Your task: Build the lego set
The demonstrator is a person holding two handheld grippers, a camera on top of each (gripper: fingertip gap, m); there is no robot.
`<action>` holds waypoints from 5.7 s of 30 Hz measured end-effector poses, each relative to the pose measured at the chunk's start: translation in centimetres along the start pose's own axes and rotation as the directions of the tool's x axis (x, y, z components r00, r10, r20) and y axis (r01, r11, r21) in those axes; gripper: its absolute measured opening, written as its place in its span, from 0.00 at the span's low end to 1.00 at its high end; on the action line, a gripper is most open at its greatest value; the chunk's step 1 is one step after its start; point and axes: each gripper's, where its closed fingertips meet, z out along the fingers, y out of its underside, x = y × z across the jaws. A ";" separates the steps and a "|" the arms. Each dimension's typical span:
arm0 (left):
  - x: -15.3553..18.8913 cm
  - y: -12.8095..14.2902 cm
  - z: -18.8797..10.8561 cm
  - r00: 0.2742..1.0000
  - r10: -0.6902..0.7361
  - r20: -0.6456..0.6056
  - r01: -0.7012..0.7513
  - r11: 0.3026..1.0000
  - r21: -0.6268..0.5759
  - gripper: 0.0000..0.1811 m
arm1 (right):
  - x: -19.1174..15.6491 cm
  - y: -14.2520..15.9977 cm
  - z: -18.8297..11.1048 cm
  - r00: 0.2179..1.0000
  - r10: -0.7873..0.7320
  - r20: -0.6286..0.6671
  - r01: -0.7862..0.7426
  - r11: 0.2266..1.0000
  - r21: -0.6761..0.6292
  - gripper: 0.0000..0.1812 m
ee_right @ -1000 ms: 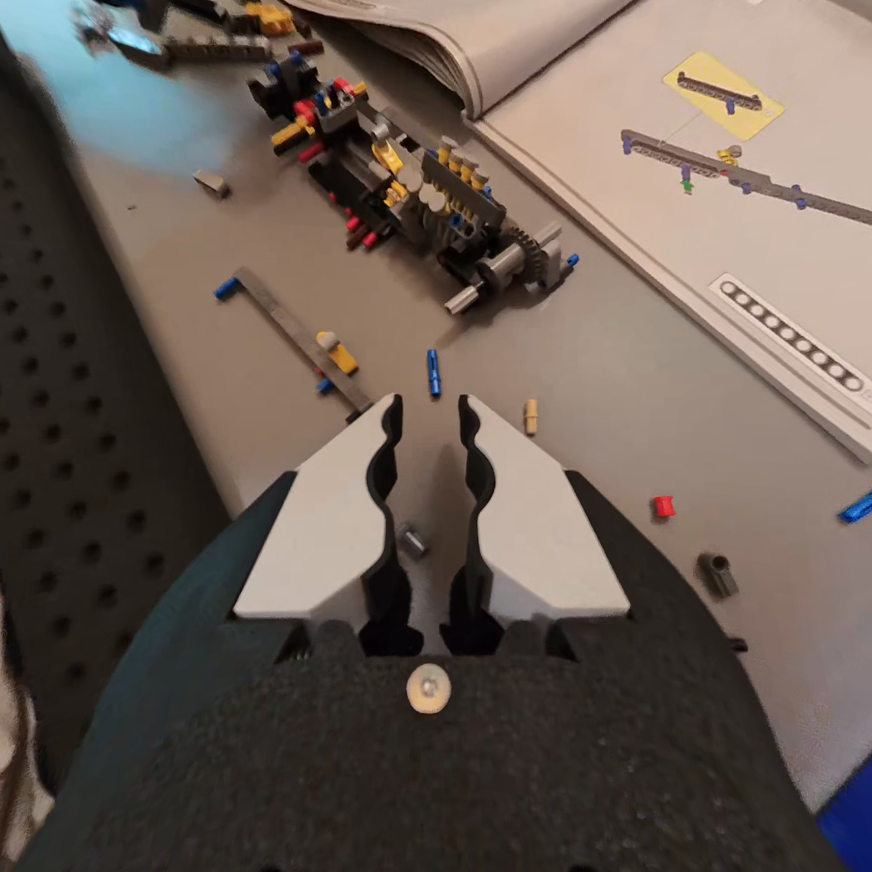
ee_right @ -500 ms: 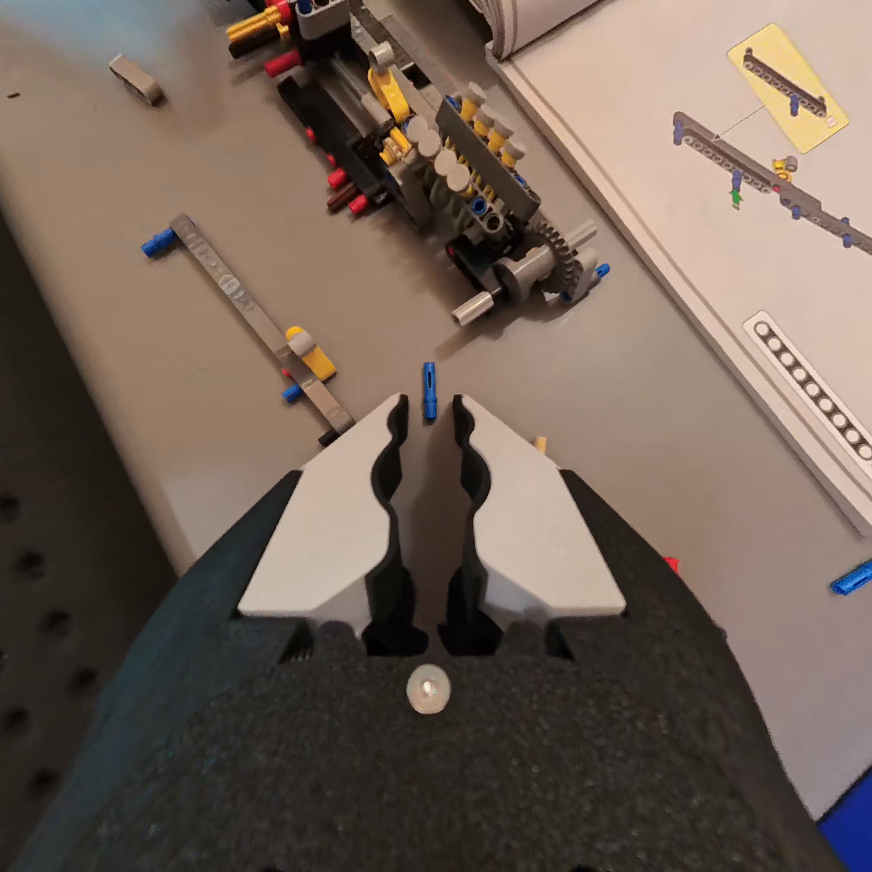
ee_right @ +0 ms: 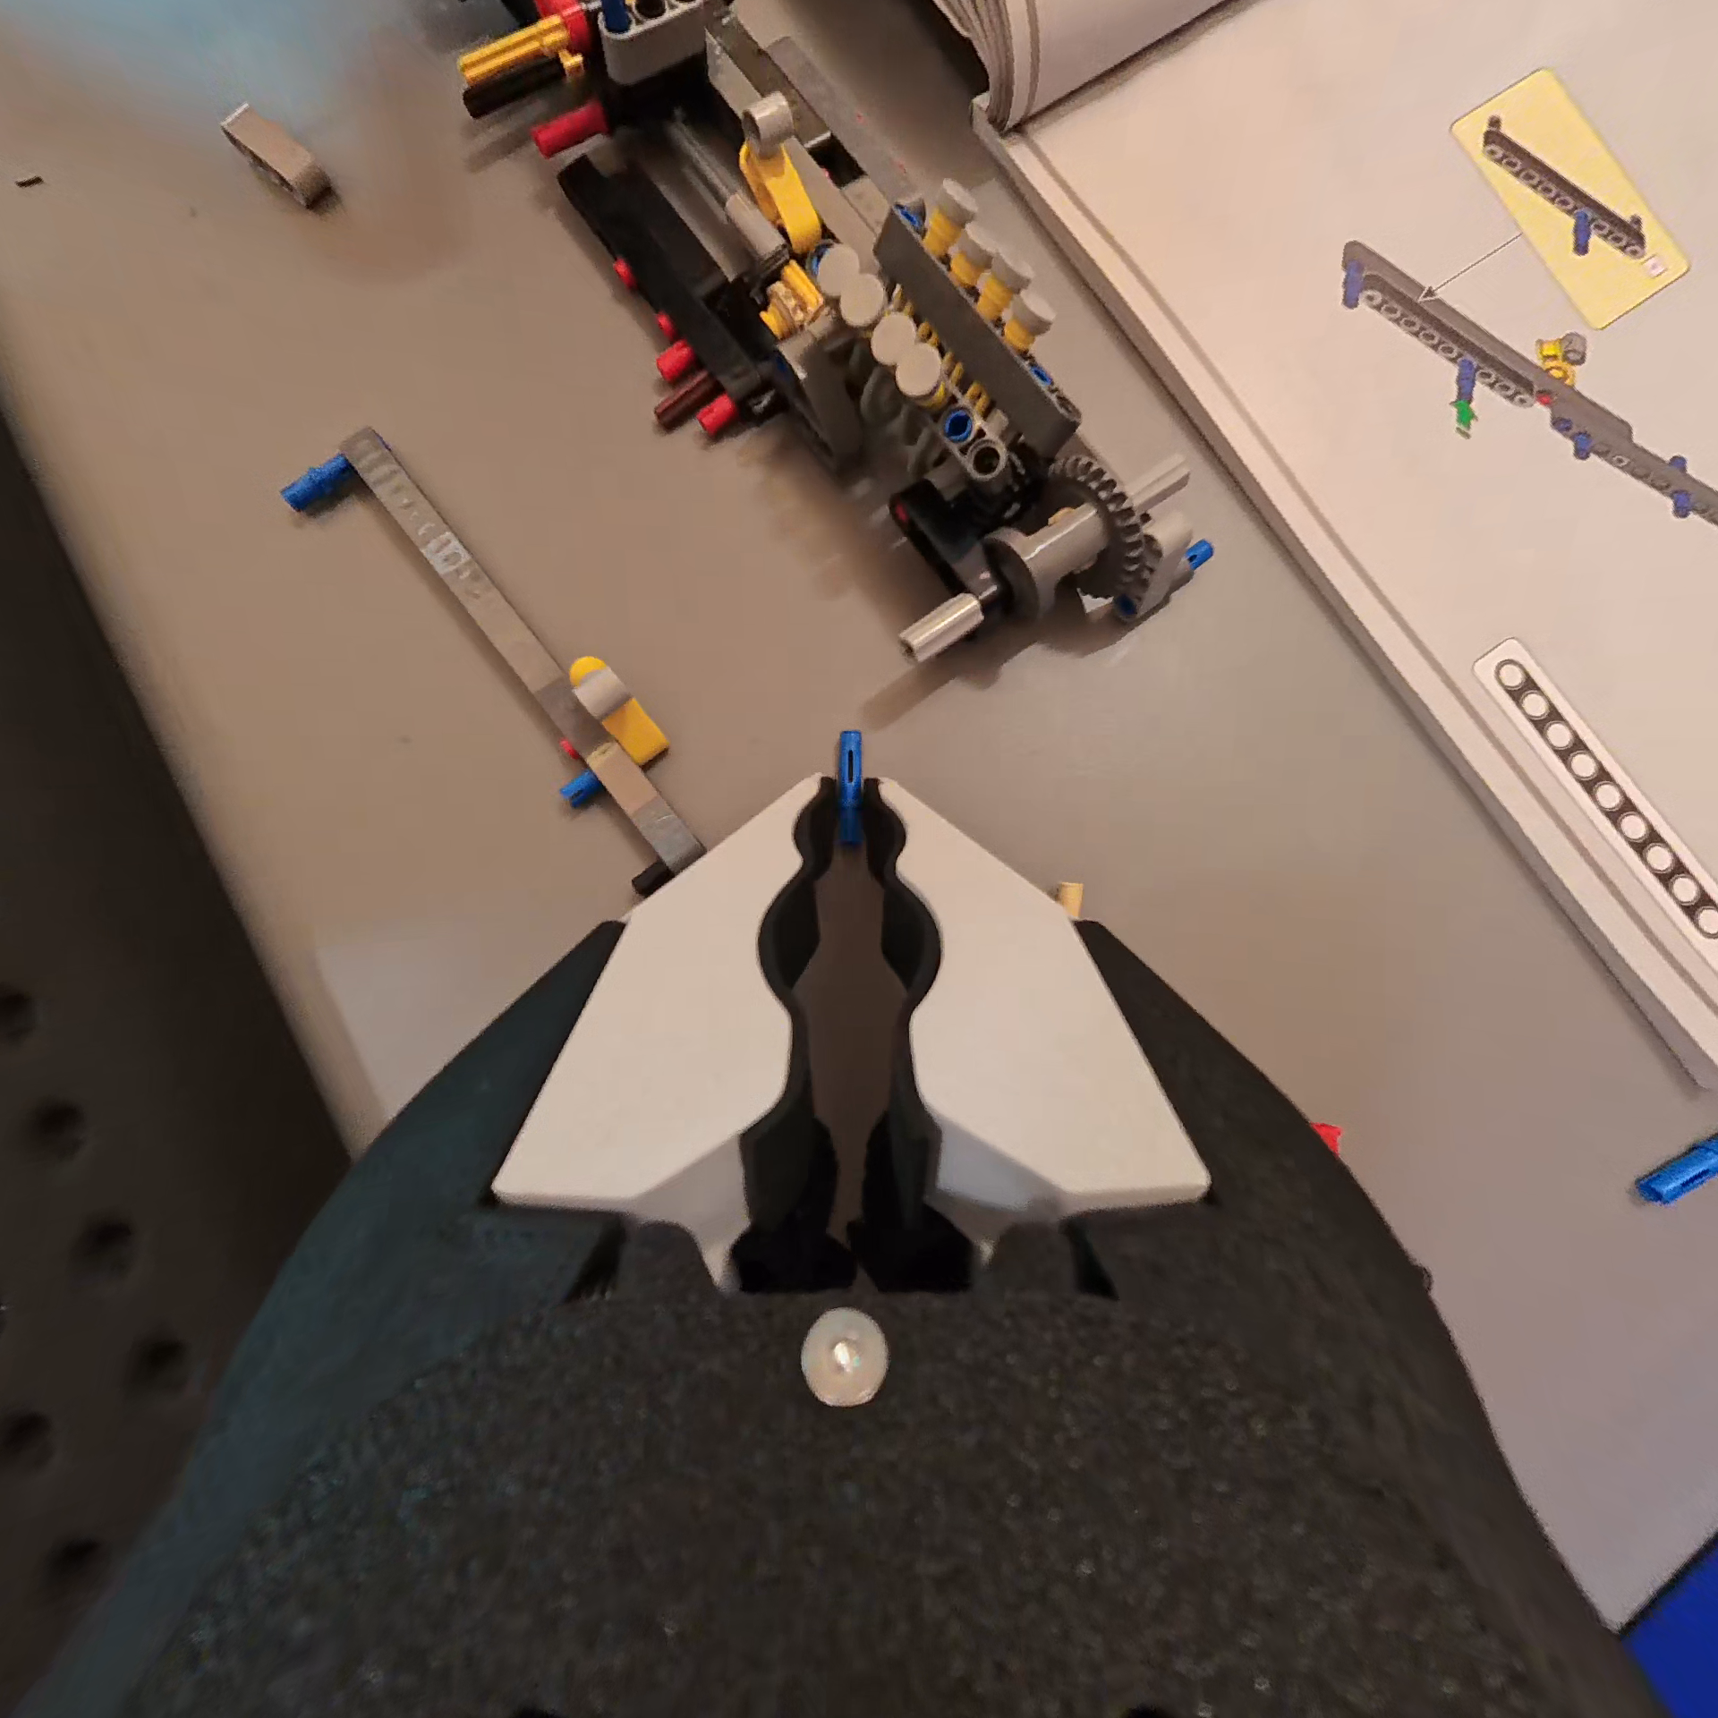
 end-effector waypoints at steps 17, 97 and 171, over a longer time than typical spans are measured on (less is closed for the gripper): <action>0.1 0.1 0.1 0.999 0.036 0.027 -0.035 0.999 -0.016 0.04 | 2.7 10.4 -12.9 0.997 -0.038 0.074 0.083 0.496 -0.864 0.02; 1.8 0.3 0.5 0.997 0.071 -0.014 -0.071 0.997 -0.031 0.04 | 3.7 15.5 -14.6 0.990 0.114 -0.079 -0.136 0.900 -0.413 0.07; 1.2 -1.4 2.0 0.620 0.651 0.439 -0.676 0.727 -0.123 0.05 | -3.9 -19.6 -2.6 0.830 -0.043 -0.556 0.354 0.811 0.466 0.01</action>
